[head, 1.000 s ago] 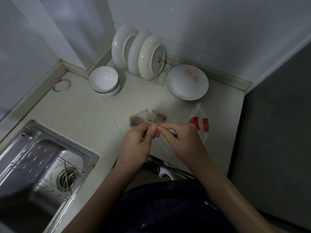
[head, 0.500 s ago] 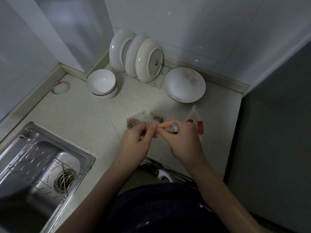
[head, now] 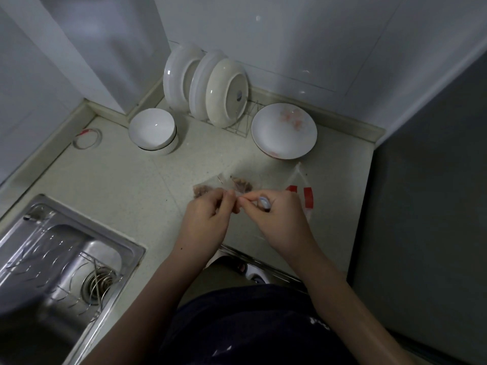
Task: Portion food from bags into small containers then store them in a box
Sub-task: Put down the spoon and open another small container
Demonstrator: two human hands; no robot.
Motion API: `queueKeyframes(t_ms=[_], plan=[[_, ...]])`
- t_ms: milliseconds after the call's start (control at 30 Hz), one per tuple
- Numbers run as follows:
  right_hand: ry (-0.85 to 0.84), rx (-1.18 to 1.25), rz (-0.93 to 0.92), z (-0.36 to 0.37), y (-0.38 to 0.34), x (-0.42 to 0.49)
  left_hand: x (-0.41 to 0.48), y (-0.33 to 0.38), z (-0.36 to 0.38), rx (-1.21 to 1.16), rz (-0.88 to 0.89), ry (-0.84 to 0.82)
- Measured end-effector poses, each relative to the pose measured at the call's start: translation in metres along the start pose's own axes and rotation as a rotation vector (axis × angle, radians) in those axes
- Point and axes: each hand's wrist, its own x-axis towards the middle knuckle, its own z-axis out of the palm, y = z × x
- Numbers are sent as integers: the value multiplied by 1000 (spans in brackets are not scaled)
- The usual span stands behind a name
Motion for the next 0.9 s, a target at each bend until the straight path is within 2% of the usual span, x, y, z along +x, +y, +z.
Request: queueKeyframes(t_ms=[300,400,500,667,800,900], plan=[[123,73,95,-2,0,0,-2,1,1,78,99,-67],[86,50,107,0,2,1,1,2,1,144,153,-68],[32,-18,17,1,2,1,2,4,-1,195,191,-85],[59,-105,-48,3,2,0,4,10,-4,190,194,-130],[145,-71,23,-2,2,3,2,13,-7,104,162,-174],[177,-49,48,-5,3,5,0,13,-7,66,104,-121]])
